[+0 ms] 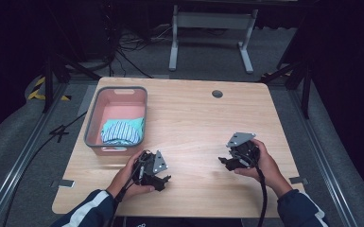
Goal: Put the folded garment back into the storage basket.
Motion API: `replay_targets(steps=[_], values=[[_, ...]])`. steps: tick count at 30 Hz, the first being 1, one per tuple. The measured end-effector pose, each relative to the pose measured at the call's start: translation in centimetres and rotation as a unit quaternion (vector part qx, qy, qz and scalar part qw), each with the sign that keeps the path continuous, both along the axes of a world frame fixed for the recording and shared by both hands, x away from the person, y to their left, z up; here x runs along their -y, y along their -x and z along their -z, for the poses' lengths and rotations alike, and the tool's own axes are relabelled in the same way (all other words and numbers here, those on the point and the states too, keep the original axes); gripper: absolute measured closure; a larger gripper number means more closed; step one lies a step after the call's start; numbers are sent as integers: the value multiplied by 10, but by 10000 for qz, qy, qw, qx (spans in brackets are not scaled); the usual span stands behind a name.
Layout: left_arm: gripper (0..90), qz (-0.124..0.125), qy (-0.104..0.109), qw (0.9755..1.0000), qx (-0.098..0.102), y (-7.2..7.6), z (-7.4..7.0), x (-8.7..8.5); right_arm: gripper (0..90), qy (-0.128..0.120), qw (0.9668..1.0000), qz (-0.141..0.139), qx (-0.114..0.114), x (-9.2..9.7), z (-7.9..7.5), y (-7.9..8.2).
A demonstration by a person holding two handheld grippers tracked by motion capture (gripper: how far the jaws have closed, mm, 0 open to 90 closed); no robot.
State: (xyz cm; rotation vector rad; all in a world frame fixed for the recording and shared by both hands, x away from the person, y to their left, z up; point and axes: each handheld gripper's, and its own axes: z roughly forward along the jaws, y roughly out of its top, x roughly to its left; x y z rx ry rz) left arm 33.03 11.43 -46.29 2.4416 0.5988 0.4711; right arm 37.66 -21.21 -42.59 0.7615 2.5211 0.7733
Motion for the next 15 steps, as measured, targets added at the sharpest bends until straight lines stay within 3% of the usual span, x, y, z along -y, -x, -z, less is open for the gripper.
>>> replay_targets(steps=[5, 9, 13, 15], values=[[169, 168, 47, 9998, -98, 3, 6, 0, 279, -53, 10000, -10, -67, 20, 17, 8], [166, 237, 161, 9995, -166, 3, 8, -2, 275, -290, 9995, 65, -121, 36, 30, 14], [166, 62, 477, 9980, -405, 2, 12, -7, 269, -594, 9978, 225, -164, 53, 40, 22], [165, 8, 628, 9972, -400, 3, 15, -10, 266, -681, 9972, 274, -161, 60, 45, 26]])
